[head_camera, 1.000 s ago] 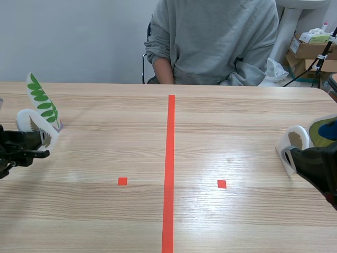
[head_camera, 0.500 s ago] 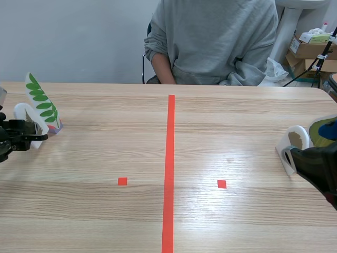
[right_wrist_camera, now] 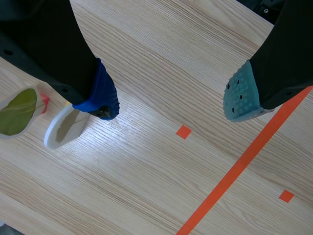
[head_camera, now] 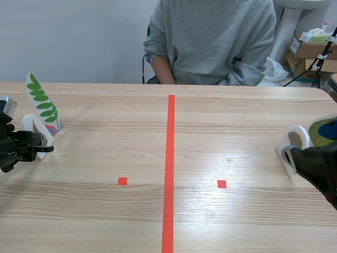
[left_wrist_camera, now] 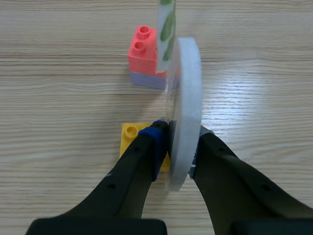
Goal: Do the leaf sorting experiment
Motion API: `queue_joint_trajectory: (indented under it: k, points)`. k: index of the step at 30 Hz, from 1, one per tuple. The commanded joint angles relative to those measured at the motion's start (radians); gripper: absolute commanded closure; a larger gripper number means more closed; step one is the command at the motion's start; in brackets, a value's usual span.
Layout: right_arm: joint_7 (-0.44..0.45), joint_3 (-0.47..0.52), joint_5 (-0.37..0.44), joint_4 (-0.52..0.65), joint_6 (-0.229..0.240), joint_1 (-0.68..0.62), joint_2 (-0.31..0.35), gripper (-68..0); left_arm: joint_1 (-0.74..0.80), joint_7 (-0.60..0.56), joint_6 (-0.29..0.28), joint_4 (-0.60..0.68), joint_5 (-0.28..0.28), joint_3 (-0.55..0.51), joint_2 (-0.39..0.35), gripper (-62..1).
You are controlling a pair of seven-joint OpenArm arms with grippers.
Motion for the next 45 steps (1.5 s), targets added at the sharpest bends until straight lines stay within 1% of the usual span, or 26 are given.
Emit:
queue_joint_trajectory:
  k: [1,3,4,8,12,14,18,19,21,23,25,26,28,31,32,34,39,42,45]
  points:
    - [0.012,0.001,0.003,-0.001,-0.004,0.014,0.010,-44.1,-0.008,-0.018,-0.001,0.011,-0.004,-0.006,-0.003,-4.7]
    - [0.011,0.001,0.003,-0.001,-0.004,0.014,0.010,-44.1,-0.008,-0.018,-0.001,0.011,-0.003,-0.006,-0.001,-4.7]
    - [0.011,0.001,0.003,-0.001,-0.004,0.014,0.010,-44.1,-0.008,-0.018,-0.001,0.011,-0.003,-0.006,0.000,-5.8]
    - [0.012,0.001,0.003,-0.001,-0.004,0.014,0.010,-44.1,-0.008,-0.021,-0.001,0.011,-0.003,-0.006,0.002,-17.9]
    - [0.012,0.001,0.003,-0.001,-0.004,0.014,0.010,-44.1,-0.008,-0.022,0.006,0.011,0.002,-0.006,0.001,-27.4]
    - [0.012,0.001,0.003,-0.001,-0.004,0.014,0.010,-44.1,-0.008,-0.024,0.006,0.011,0.018,-0.006,0.001,-36.1]
    - [0.012,0.001,0.003,-0.001,-0.004,0.014,0.010,-44.1,-0.005,-0.057,0.006,0.013,0.023,-0.006,-0.005,-60.0]
    - [0.012,0.001,0.003,-0.001,-0.004,0.014,0.010,-44.1,-0.004,-0.058,0.006,0.013,0.023,-0.006,-0.007,-62.3]
    - [0.012,0.001,0.003,-0.001,-0.004,0.014,0.010,-44.1,0.001,-0.060,-0.009,0.016,0.022,-0.006,-0.016,-62.3]
    - [0.012,0.001,0.003,-0.001,-0.004,0.014,0.010,-44.1,0.018,-0.063,-0.055,0.039,0.019,-0.006,-0.031,-62.3]
    - [0.011,0.001,0.003,-0.001,-0.004,0.014,0.010,-44.1,0.053,-0.071,-0.087,0.093,0.015,-0.006,-0.050,-62.3]
    - [0.011,0.001,0.003,-0.001,-0.004,0.014,0.010,-44.1,0.076,-0.073,-0.101,0.132,0.010,-0.008,-0.061,-62.3]
    - [0.011,0.001,0.003,-0.001,-0.004,0.014,0.010,-44.1,0.131,-0.074,-0.134,0.231,-0.023,-0.016,-0.087,-62.3]
    - [0.012,0.001,0.004,-0.001,-0.004,0.014,0.010,-44.1,0.243,-0.060,-0.209,0.420,-0.085,-0.040,-0.121,-62.3]
    - [0.012,0.001,0.004,-0.001,-0.004,0.014,0.010,-44.1,0.288,-0.053,-0.220,0.488,-0.096,-0.048,-0.126,-62.3]
    - [0.012,0.001,0.004,-0.001,-0.004,0.014,0.010,-44.1,0.381,-0.042,-0.224,0.626,-0.116,-0.058,-0.130,-62.3]
    - [0.035,0.001,0.004,-0.001,-0.004,0.014,0.010,-44.1,0.602,-0.043,-0.225,0.925,-0.118,-0.055,-0.120,-62.3]
    - [0.034,0.001,0.004,-0.001,-0.004,0.014,0.010,-44.1,0.703,-0.039,-0.229,1.066,-0.122,-0.055,-0.110,-62.3]
    - [0.034,0.001,0.004,-0.001,-0.004,0.014,0.011,-44.1,0.788,-0.023,-0.230,1.191,-0.164,-0.055,-0.106,-62.3]
